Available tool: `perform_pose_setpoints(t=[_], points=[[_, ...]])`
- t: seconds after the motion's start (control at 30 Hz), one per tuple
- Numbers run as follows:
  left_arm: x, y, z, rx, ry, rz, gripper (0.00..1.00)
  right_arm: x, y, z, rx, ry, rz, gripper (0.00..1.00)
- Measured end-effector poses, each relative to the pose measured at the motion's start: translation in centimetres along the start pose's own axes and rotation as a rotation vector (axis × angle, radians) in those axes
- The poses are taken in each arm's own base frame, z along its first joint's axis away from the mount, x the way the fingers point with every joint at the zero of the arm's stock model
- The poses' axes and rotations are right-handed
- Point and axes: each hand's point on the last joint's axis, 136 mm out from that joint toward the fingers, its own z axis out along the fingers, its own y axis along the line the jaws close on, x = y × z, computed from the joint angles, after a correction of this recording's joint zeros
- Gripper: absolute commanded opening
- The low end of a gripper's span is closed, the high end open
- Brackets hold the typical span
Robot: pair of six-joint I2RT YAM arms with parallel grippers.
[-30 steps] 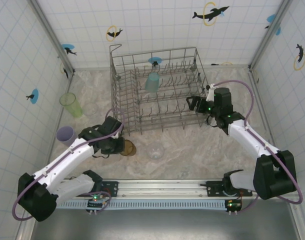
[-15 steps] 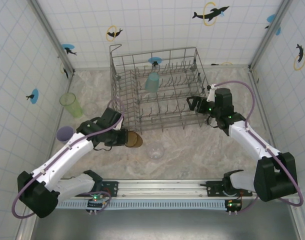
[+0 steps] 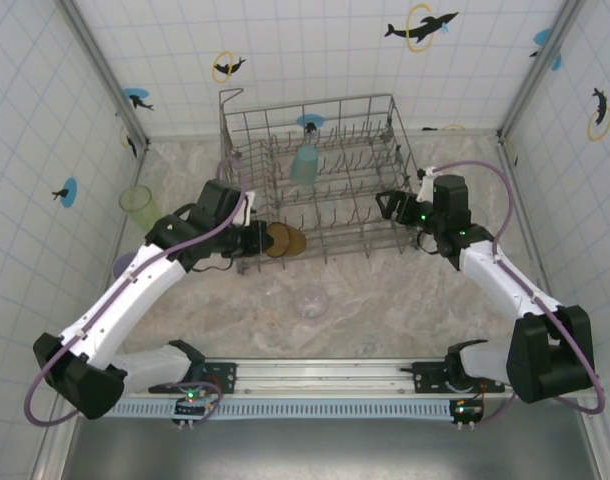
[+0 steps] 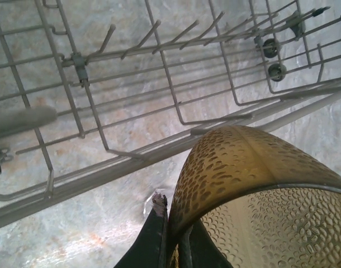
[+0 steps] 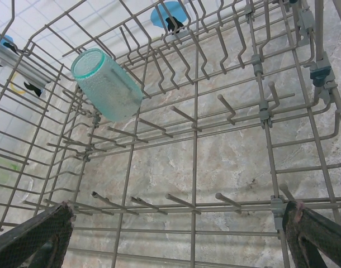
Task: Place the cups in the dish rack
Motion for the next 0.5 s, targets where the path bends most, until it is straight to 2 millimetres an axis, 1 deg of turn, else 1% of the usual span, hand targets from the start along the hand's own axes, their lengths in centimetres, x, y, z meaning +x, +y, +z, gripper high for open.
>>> perform_pose_setpoints(t=[0.17,0.33,0.5], points=[[-2.7,-1.4,0.3,0.006,-0.029,0.033,0.00,-0.7,0.8,0.0,-0.027,-0.006,0.009,1.00],[-3.8,-1.9,1.3,0.001,-0.006,0.071,0.00,-0.8,1.3,-0.1,-0.056,0.000,0.030,1.00],[-5.2,-2.7,2.8,0.011,0.010,0.114,0.00,-1.5,2.8,-0.2,-0.133,-0.019,0.061,1.00]])
